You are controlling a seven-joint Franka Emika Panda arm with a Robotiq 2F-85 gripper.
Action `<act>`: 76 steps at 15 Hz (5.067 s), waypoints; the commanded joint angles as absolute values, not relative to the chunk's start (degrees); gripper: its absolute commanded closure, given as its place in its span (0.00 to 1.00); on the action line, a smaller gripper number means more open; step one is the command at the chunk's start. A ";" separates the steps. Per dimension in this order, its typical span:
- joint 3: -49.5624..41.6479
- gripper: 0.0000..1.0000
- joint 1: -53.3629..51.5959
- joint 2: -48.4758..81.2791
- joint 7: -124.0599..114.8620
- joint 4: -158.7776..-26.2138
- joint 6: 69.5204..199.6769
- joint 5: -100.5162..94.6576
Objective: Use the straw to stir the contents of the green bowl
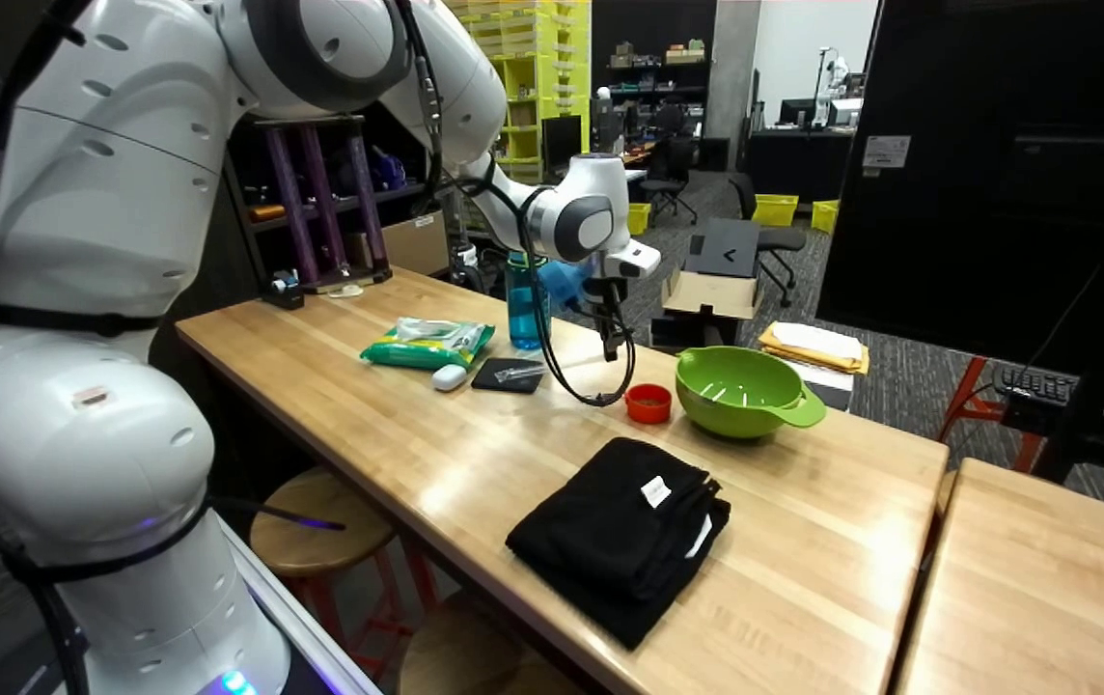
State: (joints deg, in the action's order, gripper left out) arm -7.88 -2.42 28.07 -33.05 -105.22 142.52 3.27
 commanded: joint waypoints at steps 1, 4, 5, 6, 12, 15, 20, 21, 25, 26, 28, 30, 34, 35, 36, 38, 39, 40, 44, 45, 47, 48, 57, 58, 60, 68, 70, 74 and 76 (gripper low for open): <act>-9.18 0.99 -3.36 23.32 -32.74 -108.30 142.58 0.82; -9.49 0.99 -3.28 21.11 -32.04 -108.88 142.95 -1.71; -9.72 0.99 -3.38 20.47 -32.09 -108.94 142.98 -2.87; -9.98 0.99 -3.45 19.73 -32.19 -109.14 143.09 -4.16; -10.37 0.99 -2.71 15.67 -30.88 -110.51 144.39 -9.17; -10.40 0.99 -2.06 13.96 -29.13 -110.97 144.76 -10.17; -10.44 0.99 -0.17 11.62 -24.07 -109.41 142.80 -10.88; -10.34 0.99 0.36 11.30 -22.60 -108.83 142.07 -10.79; -10.08 0.99 2.83 11.42 -15.90 -105.66 139.83 -10.20; -10.03 0.99 3.46 11.79 -14.03 -104.66 139.71 -10.01; -9.96 0.99 4.56 12.53 -10.82 -102.89 139.64 -9.73; -9.89 0.99 5.32 13.27 -8.52 -101.47 140.17 -9.65; -9.64 0.99 6.07 15.05 -5.26 -98.93 141.14 -9.43; -9.59 0.99 6.14 15.63 -4.69 -98.23 141.53 -9.41; -9.62 0.99 6.15 16.29 -4.39 -97.42 142.01 -9.46; -9.69 0.99 6.22 17.76 -3.94 -95.69 143.13 -9.45; -9.82 0.99 6.23 18.59 -3.85 -94.76 144.14 -9.71; -9.84 0.99 6.32 19.39 -3.62 -93.92 144.85 -9.62; -10.13 0.99 6.82 22.35 -3.42 -90.48 147.40 -9.55; -10.16 0.99 7.03 23.01 -3.27 -89.74 147.87 -9.45; -10.24 0.99 7.45 24.03 -3.00 -88.61 149.03 -9.40; -10.02 0.99 7.89 24.48 -2.38 -88.02 149.32 -8.94; -8.38 0.99 10.99 28.23 3.12 -84.27 150.58 -5.79; -8.26 0.99 11.27 28.81 3.51 -83.68 150.88 -5.55; -8.19 0.99 11.60 29.72 4.17 -82.78 151.44 -5.45; -6.65 0.99 13.49 33.18 6.66 -79.40 154.82 -3.42; -6.67 0.99 13.60 33.73 6.89 -79.25 156.20 -3.54; -7.41 0.99 13.25 34.73 6.56 -80.23 160.15 -4.55; -7.73 0.99 13.13 35.24 6.47 -80.92 162.14 -4.88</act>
